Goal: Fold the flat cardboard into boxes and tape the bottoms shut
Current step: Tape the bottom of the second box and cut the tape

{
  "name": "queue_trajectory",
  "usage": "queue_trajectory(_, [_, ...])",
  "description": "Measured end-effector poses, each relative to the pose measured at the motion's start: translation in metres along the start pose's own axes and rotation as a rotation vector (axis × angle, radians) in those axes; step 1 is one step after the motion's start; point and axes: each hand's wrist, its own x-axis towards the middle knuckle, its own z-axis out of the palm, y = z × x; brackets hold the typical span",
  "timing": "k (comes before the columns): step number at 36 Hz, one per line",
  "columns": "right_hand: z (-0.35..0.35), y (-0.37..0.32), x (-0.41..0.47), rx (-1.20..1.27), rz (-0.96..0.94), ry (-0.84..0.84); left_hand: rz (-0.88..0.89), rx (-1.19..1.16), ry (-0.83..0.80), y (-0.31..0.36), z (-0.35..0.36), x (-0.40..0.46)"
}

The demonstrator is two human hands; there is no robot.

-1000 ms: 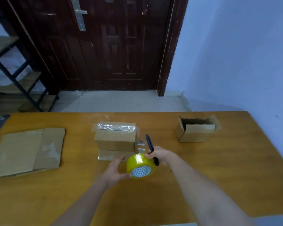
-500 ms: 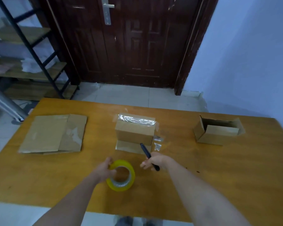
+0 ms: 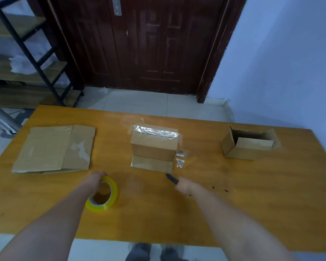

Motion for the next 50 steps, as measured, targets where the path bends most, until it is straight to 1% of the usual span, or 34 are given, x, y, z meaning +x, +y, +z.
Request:
queue_trajectory(2, [0.005,0.004,0.003,-0.131,-0.011,0.042,-0.019,0.0,0.015,-0.008,0.0,0.005])
queue_trajectory(3, [0.007,0.006,0.004,-0.15,-0.016,0.05,-0.023,0.002,0.028,-0.011,0.001,0.007])
queue_trajectory(5, [0.009,0.01,0.006,-0.174,-0.035,0.06,-0.031,0.018,0.046,-0.011,0.001,0.007])
queue_trajectory(7, [0.01,0.013,0.006,-0.198,-0.056,0.105,-0.044,0.03,0.052,-0.008,0.001,0.006])
queue_trajectory(10, [0.014,0.016,0.008,-0.18,-0.067,0.196,-0.06,0.036,0.059,-0.008,-0.001,0.003])
queue_trajectory(14, [0.015,0.017,0.008,-0.175,-0.076,0.249,-0.065,0.044,0.082,-0.007,-0.007,-0.001])
queue_trajectory(17, [0.016,0.014,0.008,-0.232,-0.075,0.292,-0.054,0.028,0.109,-0.004,-0.012,-0.005])
queue_trajectory(23, [0.025,0.01,0.009,-0.338,-0.127,0.341,-0.043,0.003,0.145,0.022,-0.026,-0.008])
queue_trajectory(27, [0.031,0.016,0.007,-0.352,-0.14,0.375,-0.004,-0.071,0.214,0.051,-0.039,-0.007])
queue_trajectory(29, [0.027,0.017,0.005,-0.306,-0.13,0.407,0.031,-0.122,0.266,0.067,-0.048,-0.007])
queue_trajectory(32, [0.008,0.013,0.001,-0.152,-0.107,0.498,0.09,-0.188,0.394,0.09,-0.063,-0.004])
queue_trajectory(36, [-0.034,0.001,-0.001,0.1,-0.077,0.677,0.156,-0.2,0.582,0.122,-0.087,-0.002])
queue_trajectory(39, [-0.066,-0.016,-0.003,0.226,-0.115,0.843,0.2,-0.158,0.653,0.148,-0.101,-0.001])
queue_trajectory(42, [-0.088,-0.04,-0.007,0.284,-0.146,0.939,0.215,-0.117,0.616,0.172,-0.106,0.004])
queue_trajectory(44, [-0.097,-0.056,-0.008,0.239,-0.179,0.962,0.215,-0.056,0.56,0.183,-0.105,0.008])
queue_trajectory(47, [-0.098,-0.074,-0.006,0.125,-0.231,0.942,0.213,0.058,0.526,0.191,-0.102,0.015])
queue_trajectory(50, [-0.091,-0.088,-0.002,0.028,-0.232,0.887,0.203,0.084,0.483,0.19,-0.098,0.023])
